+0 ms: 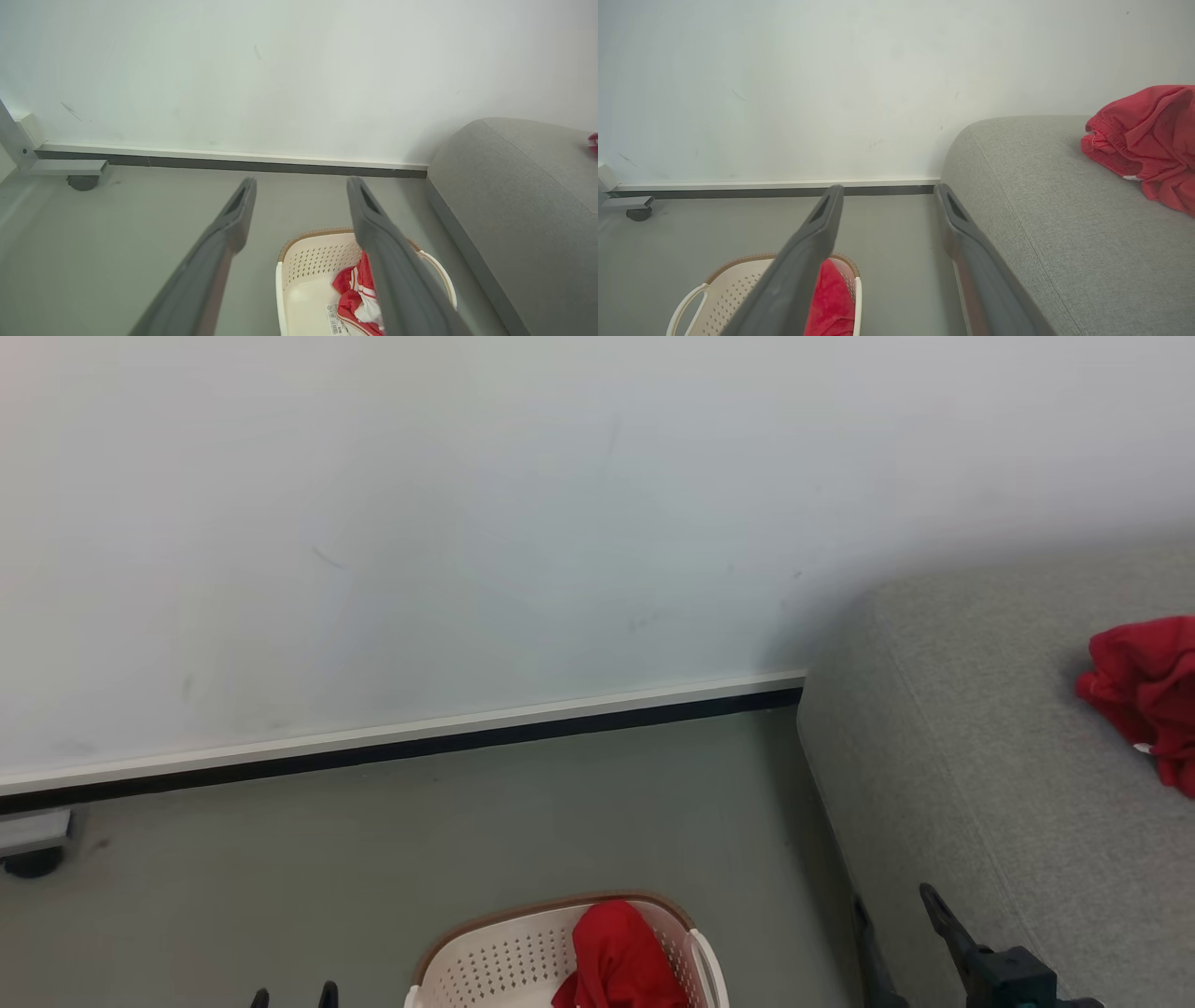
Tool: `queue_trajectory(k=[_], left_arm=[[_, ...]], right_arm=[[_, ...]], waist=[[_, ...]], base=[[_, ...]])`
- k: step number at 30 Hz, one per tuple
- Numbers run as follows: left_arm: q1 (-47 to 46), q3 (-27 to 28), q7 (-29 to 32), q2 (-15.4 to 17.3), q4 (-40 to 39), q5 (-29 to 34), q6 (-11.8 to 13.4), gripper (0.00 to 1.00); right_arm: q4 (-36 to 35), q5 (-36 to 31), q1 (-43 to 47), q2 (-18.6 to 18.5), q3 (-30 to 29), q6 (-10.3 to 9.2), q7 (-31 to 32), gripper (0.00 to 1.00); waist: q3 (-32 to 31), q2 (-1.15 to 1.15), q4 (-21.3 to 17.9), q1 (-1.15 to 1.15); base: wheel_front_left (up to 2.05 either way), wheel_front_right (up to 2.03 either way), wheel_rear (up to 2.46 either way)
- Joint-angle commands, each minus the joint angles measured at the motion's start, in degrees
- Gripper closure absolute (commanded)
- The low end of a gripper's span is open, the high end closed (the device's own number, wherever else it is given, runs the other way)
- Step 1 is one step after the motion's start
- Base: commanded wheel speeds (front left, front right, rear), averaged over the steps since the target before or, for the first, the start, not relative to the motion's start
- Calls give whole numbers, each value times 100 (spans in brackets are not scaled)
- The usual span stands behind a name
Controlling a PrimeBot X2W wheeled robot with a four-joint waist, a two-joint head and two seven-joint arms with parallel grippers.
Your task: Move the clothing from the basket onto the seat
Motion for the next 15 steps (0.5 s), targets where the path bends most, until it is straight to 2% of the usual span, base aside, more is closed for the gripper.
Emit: queue_trajectory(k=[1, 8, 12, 15], left_arm=[[11, -12, -20, 12, 37, 57, -30, 0], [-244, -162, -14, -78, 433, -15, -203, 0], [-575, -241, -10, -175, 752, -48, -283, 0], [-1012, -340, 55, -219, 1065, -24, -358, 0]], right_arm=[[-20, 13, -24, -11, 24, 2, 4, 0], [-160, -44, -131, -18, 253, 2, 63, 0], [-265, -51, -255, -53, 453, 2, 61, 0], [-357, -40, -429, -53, 674, 2, 16, 0]], waist=[[44, 0, -81, 0], [322, 0, -528, 0], [720, 0, -866, 0], [1285, 0, -1238, 0]], base=[[0, 0, 0], [0, 0, 0], [0, 0, 0], [0, 0, 0]])
